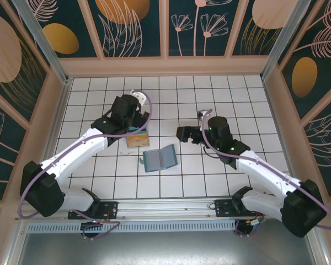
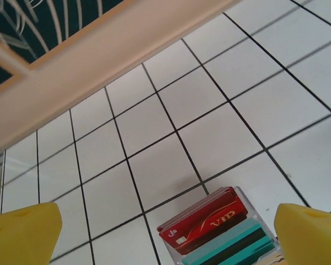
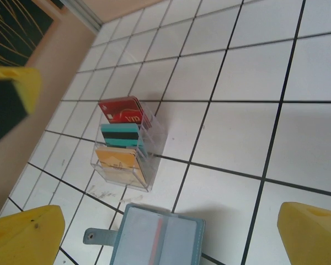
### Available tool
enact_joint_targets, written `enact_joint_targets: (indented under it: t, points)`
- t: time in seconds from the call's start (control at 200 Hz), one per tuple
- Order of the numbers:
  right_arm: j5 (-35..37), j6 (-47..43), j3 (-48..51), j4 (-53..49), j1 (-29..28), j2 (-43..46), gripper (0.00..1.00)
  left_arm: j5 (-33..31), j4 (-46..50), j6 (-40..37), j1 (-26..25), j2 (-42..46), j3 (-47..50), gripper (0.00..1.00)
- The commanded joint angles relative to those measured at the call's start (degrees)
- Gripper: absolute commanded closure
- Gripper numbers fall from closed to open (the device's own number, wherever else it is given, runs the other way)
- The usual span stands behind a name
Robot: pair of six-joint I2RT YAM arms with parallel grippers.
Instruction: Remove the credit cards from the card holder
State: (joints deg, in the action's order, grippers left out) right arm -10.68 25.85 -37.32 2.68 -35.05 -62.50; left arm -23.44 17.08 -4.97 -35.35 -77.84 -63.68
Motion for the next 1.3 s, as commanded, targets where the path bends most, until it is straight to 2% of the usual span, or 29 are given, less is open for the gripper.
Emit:
enact_joint_targets:
  t: [0.0, 0.095, 0.215, 0.28, 0.365, 0.425, 0.521, 0.726, 0.881, 0.951, 1.046, 1.161, 1.241, 1.296]
  points:
    - [0.1, 0.6, -2.7, -3.4, -1.2, -3.5, 0.01, -1.6, 9.6, 16.7, 0.4, 0.0, -4.0, 0.01]
    - [-2.1, 1.5, -2.4, -2.1, -2.0, -6.2, 0.04, 2.8, 12.8, 24.4, 0.4, -0.2, -4.3, 0.01]
    - [-4.3, 2.6, -1.7, -1.2, -3.2, -9.7, 0.19, 7.4, 14.6, 35.2, 0.4, 0.2, -1.7, 0.05]
    - [-4.9, 3.4, -1.1, -0.9, -3.6, -11.9, 0.27, 10.2, 13.6, 39.9, 0.3, 1.2, 1.1, 0.11]
    - [-5.7, 4.1, -0.4, -0.4, -4.2, -14.6, 0.32, 13.1, 11.6, 45.9, 0.4, 2.8, 5.0, 0.14]
    - [-6.6, 4.2, 0.1, 0.0, -4.6, -16.3, 0.4, 16.8, 9.2, 48.7, 0.3, 3.3, 7.6, 0.21]
    - [-7.4, 4.3, 0.7, 0.4, -4.8, -18.0, 0.48, 21.0, 6.3, 53.6, -0.2, 4.2, 12.3, 0.25]
    - [-8.4, 3.9, 2.1, 1.2, -4.9, -20.4, 0.52, 20.5, 1.4, 61.5, -5.1, 6.9, 18.6, 0.27]
    - [-10.1, 4.0, 2.5, 2.4, -5.0, -21.9, 0.6, 20.4, -3.3, 66.0, -9.8, 6.6, 21.8, 0.34]
    - [-10.4, 3.8, 2.3, 2.5, -5.2, -22.6, 0.6, 20.5, -4.5, 67.5, -11.0, 6.1, 23.2, 0.4]
    - [-10.7, 3.6, 2.3, 2.9, -5.3, -23.3, 0.66, 20.7, -4.4, 68.8, -12.4, 5.6, 24.3, 0.46]
    - [-11.7, 3.5, 2.3, 3.5, -5.4, -24.5, 0.77, 21.6, -6.1, 69.8, -13.6, 5.4, 26.6, 0.59]
    - [-12.6, 3.7, 2.4, 3.8, -5.5, -25.3, 0.87, 21.7, -6.9, 70.8, -14.0, 5.4, 28.1, 0.63]
    - [-12.5, 3.9, 2.6, 4.0, -5.6, -25.5, 0.89, 21.8, -7.5, 71.2, -14.2, 5.3, 28.9, 0.65]
